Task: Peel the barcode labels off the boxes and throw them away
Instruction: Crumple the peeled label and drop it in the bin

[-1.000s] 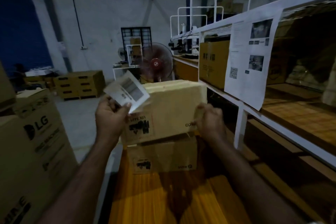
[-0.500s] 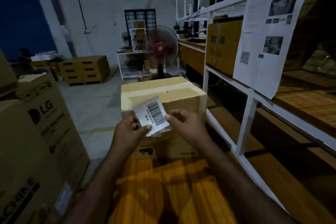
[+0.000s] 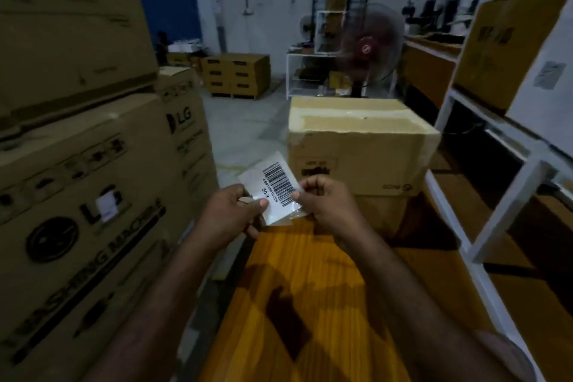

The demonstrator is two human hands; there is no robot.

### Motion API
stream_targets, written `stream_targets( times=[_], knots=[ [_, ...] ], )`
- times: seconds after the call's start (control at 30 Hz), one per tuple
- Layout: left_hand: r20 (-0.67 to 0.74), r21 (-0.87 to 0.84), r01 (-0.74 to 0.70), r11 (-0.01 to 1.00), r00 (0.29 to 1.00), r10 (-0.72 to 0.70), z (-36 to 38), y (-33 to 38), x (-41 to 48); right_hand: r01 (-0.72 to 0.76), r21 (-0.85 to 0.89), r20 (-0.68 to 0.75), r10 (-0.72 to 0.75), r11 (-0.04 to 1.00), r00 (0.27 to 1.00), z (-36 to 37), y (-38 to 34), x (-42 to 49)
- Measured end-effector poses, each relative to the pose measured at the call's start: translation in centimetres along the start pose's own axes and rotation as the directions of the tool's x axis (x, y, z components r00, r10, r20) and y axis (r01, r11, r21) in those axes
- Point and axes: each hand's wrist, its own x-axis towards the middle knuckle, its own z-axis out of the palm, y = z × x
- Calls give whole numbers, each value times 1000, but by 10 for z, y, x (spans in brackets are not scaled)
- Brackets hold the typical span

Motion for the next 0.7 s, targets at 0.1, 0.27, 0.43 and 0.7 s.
stream_targets(
  times=[0.1, 0.27, 0.43, 0.7],
  knots=[
    [-151, -36, 61, 998, 986, -65, -24, -14, -32, -4, -3, 102, 4, 1000, 995, 27, 2, -5],
    [-457, -33, 57, 998, 887, -66, -78, -34, -94, -18, -74, 364, 44, 997, 931, 81, 15, -22],
    [-496, 47, 170, 984, 859, -125, -126, -67, -173, -24, -119, 544, 85, 993, 835, 143, 25, -54],
    [-712, -8, 304, 952, 667, -219, -180, -109, -361, 54, -226, 800, 153, 973, 579, 254, 51, -172]
  ],
)
